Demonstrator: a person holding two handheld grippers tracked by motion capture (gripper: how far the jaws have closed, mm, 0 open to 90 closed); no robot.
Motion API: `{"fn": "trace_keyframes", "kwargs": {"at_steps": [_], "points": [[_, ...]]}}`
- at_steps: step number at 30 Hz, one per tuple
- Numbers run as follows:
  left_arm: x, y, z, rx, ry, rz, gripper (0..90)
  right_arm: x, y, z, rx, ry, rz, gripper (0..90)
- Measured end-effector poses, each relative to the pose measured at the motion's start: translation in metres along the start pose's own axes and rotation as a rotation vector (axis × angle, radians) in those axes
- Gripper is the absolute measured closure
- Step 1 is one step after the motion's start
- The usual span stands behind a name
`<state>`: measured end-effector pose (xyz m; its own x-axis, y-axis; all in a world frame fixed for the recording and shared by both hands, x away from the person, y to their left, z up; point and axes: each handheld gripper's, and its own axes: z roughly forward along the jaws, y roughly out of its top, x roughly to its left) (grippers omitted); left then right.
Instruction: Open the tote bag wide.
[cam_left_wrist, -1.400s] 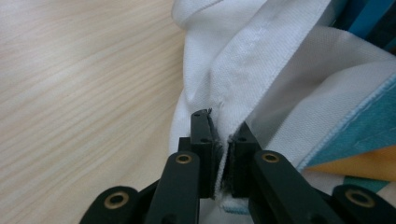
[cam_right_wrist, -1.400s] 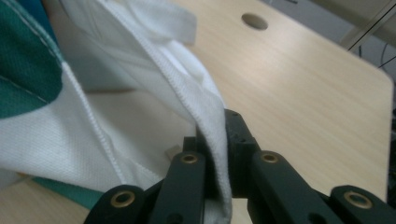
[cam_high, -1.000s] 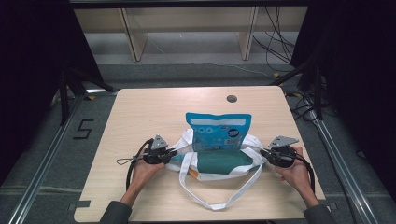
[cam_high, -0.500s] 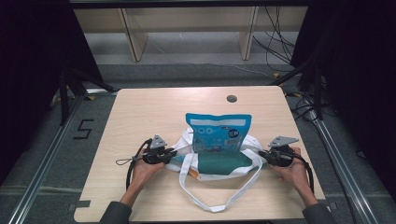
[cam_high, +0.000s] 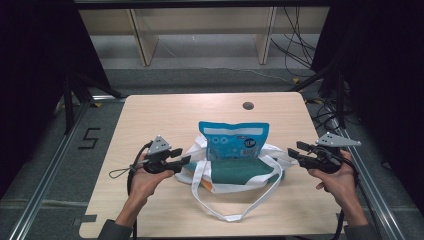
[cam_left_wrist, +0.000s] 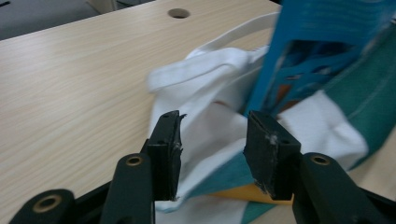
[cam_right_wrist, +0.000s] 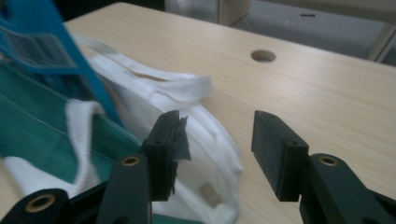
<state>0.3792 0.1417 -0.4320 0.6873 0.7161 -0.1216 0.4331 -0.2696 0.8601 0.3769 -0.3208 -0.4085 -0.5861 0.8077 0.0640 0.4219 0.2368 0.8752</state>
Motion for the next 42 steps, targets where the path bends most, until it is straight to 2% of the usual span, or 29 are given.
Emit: {"fn": "trace_keyframes", "kwargs": {"at_steps": [1, 2, 4, 5, 6, 9, 10, 11, 12, 14, 15, 16, 18, 19, 21, 22, 23, 24, 25, 27, 28, 30, 31, 33, 35, 36, 37, 39, 42], "points": [[0.000, 0.000, 0.000, 0.000, 0.000, 0.000, 54.2, 0.000, 0.000, 0.000, 0.000, 0.000, 0.000, 52.8], [-0.003, 0.001, 0.001, -0.001, -0.020, 0.020, 54.2, 0.004, 0.003, -0.003, -0.013, 0.015, -0.010, 52.7], [-0.011, 0.002, 0.004, -0.008, -0.044, 0.009, 51.8, 0.016, 0.007, -0.005, -0.027, 0.047, -0.033, 52.9], [-0.013, 0.002, 0.005, 0.002, -0.051, 0.032, 50.9, 0.023, 0.008, -0.005, -0.011, 0.065, -0.037, 52.8], [-0.016, 0.001, 0.006, 0.012, -0.055, 0.037, 48.8, 0.037, 0.009, 0.001, 0.032, 0.125, -0.051, 52.1], [-0.021, 0.000, 0.013, -0.004, -0.099, 0.042, 46.1, 0.046, 0.008, 0.008, 0.060, 0.146, -0.083, 51.2], [-0.022, 0.000, 0.015, 0.000, -0.099, 0.063, 44.2, 0.050, 0.008, 0.012, 0.078, 0.155, -0.089, 51.4], [-0.023, -0.001, 0.018, 0.006, -0.090, 0.082, 41.6, 0.052, 0.005, 0.020, 0.105, 0.168, -0.128, 60.7], [-0.024, -0.003, 0.021, 0.025, -0.085, 0.086, 41.6, 0.052, 0.005, 0.020, 0.105, 0.168, -0.128, 60.7], [-0.027, -0.009, 0.026, 0.035, -0.088, 0.088, 44.8, 0.057, 0.000, 0.023, 0.139, 0.181, -0.146, 73.9], [-0.028, -0.011, 0.028, 0.042, -0.090, 0.105, 49.2, 0.057, -0.001, 0.025, 0.149, 0.168, -0.202, 79.0], [-0.030, -0.014, 0.028, 0.050, -0.079, 0.126, 54.5, 0.059, -0.003, 0.026, 0.173, 0.171, -0.228, 82.5], [-0.033, -0.020, 0.031, 0.082, -0.065, 0.182, 63.0, 0.063, -0.007, 0.027, 0.215, 0.191, -0.269, 86.7], [-0.035, -0.024, 0.034, 0.096, -0.062, 0.177, 64.4, 0.066, -0.010, 0.030, 0.230, 0.193, -0.286, 87.1], [-0.038, -0.033, 0.040, 0.127, -0.052, 0.207, 66.9, 0.070, -0.018, 0.039, 0.281, 0.202, -0.308, 87.5], [-0.039, -0.036, 0.043, 0.146, -0.054, 0.216, 68.1, 0.072, -0.024, 0.046, 0.292, 0.199, -0.306, 87.7], [-0.039, -0.041, 0.047, 0.154, -0.052, 0.218, 68.9, 0.072, -0.029, 0.052, 0.335, 0.209, -0.312, 87.9], [-0.040, -0.048, 0.050, 0.172, -0.055, 0.223, 69.8, 0.075, -0.041, 0.066, 0.366, 0.195, -0.320, 88.0], [-0.040, -0.048, 0.050, 0.172, -0.055, 0.223, 70.2, 0.075, -0.041, 0.066, 0.366, 0.195, -0.320, 88.0], [-0.041, -0.054, 0.050, 0.213, -0.041, 0.270, 70.8, 0.074, -0.047, 0.070, 0.389, 0.207, -0.301, 88.1], [-0.039, -0.063, 0.051, 0.261, -0.028, 0.293, 72.2, 0.073, -0.050, 0.071, 0.395, 0.228, -0.283, 88.1], [-0.035, -0.067, 0.053, 0.274, -0.032, 0.290, 73.8, 0.072, -0.051, 0.071, 0.413, 0.228, -0.264, 88.1], [-0.034, -0.068, 0.053, 0.255, -0.035, 0.254, 73.8, 0.071, -0.055, 0.074, 0.398, 0.218, -0.250, 88.1], [-0.036, -0.065, 0.053, 0.274, -0.022, 0.288, 73.7, 0.071, -0.055, 0.074, 0.393, 0.219, -0.244, 88.0], [-0.039, -0.064, 0.052, 0.270, -0.011, 0.301, 73.2, 0.073, -0.054, 0.074, 0.398, 0.212, -0.249, 87.6], [-0.038, -0.063, 0.051, 0.272, -0.014, 0.293, 72.8, 0.074, -0.053, 0.072, 0.414, 0.210, -0.233, 86.0], [-0.036, -0.060, 0.048, 0.264, -0.025, 0.281, 72.3, 0.072, -0.051, 0.071, 0.396, 0.202, -0.248, 81.0], [-0.035, -0.056, 0.043, 0.233, -0.035, 0.256, 70.2, 0.070, -0.043, 0.064, 0.370, 0.206, -0.226, 68.8], [-0.033, -0.043, 0.028, 0.193, -0.050, 0.238, 65.4, 0.063, -0.024, 0.041, 0.278, 0.250, -0.212, 59.3]]}}
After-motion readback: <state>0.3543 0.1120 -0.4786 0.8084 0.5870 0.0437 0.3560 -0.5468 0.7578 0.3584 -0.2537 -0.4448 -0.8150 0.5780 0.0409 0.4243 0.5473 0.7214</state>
